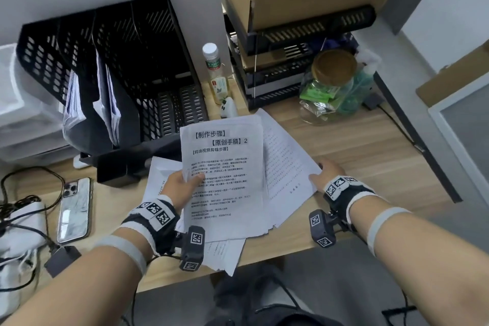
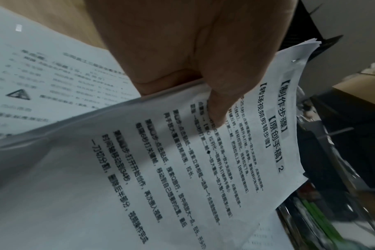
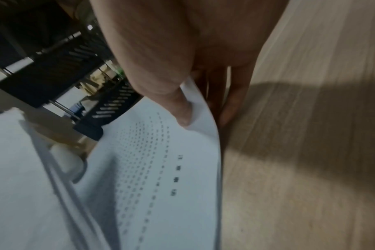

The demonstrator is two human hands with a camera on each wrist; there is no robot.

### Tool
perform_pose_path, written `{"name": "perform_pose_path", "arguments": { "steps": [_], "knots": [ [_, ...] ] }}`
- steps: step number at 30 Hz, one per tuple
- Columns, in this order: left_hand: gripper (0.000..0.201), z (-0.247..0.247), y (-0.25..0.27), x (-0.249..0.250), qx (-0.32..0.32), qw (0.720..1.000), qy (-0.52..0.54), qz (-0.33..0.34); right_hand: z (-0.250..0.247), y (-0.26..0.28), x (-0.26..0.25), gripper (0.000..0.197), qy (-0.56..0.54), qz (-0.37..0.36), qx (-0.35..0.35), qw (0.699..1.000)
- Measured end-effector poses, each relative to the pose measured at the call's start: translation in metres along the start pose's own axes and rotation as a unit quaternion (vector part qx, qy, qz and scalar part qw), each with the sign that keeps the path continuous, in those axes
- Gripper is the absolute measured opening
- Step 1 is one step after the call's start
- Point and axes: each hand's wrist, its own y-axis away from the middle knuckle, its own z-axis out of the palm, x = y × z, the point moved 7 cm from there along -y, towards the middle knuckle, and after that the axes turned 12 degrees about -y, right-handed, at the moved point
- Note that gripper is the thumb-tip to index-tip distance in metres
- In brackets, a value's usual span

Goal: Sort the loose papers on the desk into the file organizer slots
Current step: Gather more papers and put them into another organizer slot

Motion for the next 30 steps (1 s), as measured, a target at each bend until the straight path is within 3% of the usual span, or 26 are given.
{"name": "perform_pose_path", "arguments": {
  "steps": [4, 7, 10, 12, 14, 17, 19, 22, 25, 28, 29, 30],
  "knots": [
    [0.012, 0.010, 0.013, 0.045, -0.036, 0.996, -0.064, 0.060, -0.038, 0.009, -0.015, 0.025, -0.094, -0.065, 0.043, 0.993],
    [0.017, 0.017, 0.021, 0.087, -0.052, 0.977, -0.144, 0.147, -0.085, 0.026, -0.040, 0.014, -0.107, -0.105, 0.086, 0.985],
    [0.028, 0.024, 0.034, 0.136, -0.052, 0.938, -0.224, 0.260, -0.136, 0.051, -0.081, 0.014, -0.076, -0.174, 0.130, 0.973],
    [0.021, 0.029, 0.044, 0.168, -0.038, 0.907, -0.254, 0.333, -0.161, 0.069, -0.109, 0.023, -0.044, -0.212, 0.138, 0.967],
    [0.021, 0.032, 0.054, 0.197, -0.003, 0.871, -0.275, 0.408, -0.175, 0.091, -0.137, 0.030, -0.018, -0.250, 0.122, 0.960],
    [0.021, 0.038, 0.071, 0.230, 0.023, 0.810, -0.315, 0.494, -0.182, 0.126, -0.183, 0.020, 0.017, -0.323, 0.081, 0.943],
    [0.023, 0.041, 0.080, 0.245, 0.018, 0.795, -0.317, 0.516, -0.179, 0.143, -0.208, 0.017, 0.038, -0.363, 0.057, 0.929],
    [0.011, 0.038, 0.093, 0.258, 0.015, 0.811, -0.251, 0.529, -0.173, 0.160, -0.229, 0.030, 0.037, -0.384, 0.038, 0.922],
    [0.034, 0.026, 0.098, 0.258, 0.026, 0.835, -0.175, 0.522, -0.187, 0.176, -0.235, 0.039, -0.064, -0.407, 0.097, 0.906],
    [0.024, 0.006, 0.094, 0.251, 0.022, 0.877, -0.077, 0.474, -0.208, 0.167, -0.200, 0.041, -0.169, -0.325, 0.167, 0.916],
    [0.016, -0.003, 0.091, 0.247, 0.016, 0.891, -0.031, 0.452, -0.205, 0.162, -0.183, 0.047, -0.174, -0.283, 0.161, 0.929],
    [0.023, -0.011, 0.085, 0.243, 0.012, 0.903, 0.012, 0.429, -0.196, 0.154, -0.166, 0.060, -0.179, -0.234, 0.137, 0.946]
  ]
}}
